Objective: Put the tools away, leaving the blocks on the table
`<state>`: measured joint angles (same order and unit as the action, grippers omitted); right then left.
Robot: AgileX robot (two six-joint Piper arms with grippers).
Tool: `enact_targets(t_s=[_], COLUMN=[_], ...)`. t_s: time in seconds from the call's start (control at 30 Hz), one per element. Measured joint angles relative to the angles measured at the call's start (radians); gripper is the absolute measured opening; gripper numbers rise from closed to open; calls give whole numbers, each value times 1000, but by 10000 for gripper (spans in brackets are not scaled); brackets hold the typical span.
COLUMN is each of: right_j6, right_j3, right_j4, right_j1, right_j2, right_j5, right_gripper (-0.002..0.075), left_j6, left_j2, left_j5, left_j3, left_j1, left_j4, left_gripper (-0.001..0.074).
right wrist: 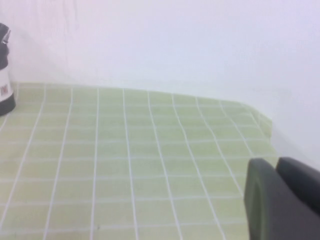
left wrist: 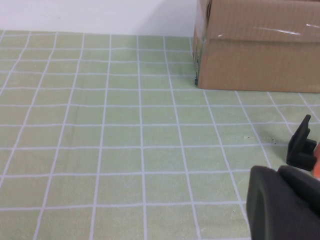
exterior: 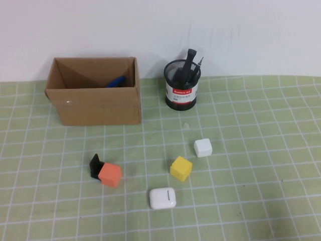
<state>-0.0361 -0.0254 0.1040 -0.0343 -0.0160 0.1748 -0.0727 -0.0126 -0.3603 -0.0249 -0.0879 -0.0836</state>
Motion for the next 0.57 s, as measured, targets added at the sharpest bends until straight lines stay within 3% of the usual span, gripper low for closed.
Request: enact_targets(t_s=[0.27,0.57], right_j6=[-10,-10], right_j3=[-2,-2], right_j4=[0,0], right_j1=[-2,-2], right_j2=[28,28], right_j5=[188,199], right_gripper=[-9,-9], left_j6=[0,0], left_j2=[0,-1], left_j5=[0,0], left_j3=[0,0], left_j1=[0,0], left_j4=[0,0], left_gripper=[-4,-4])
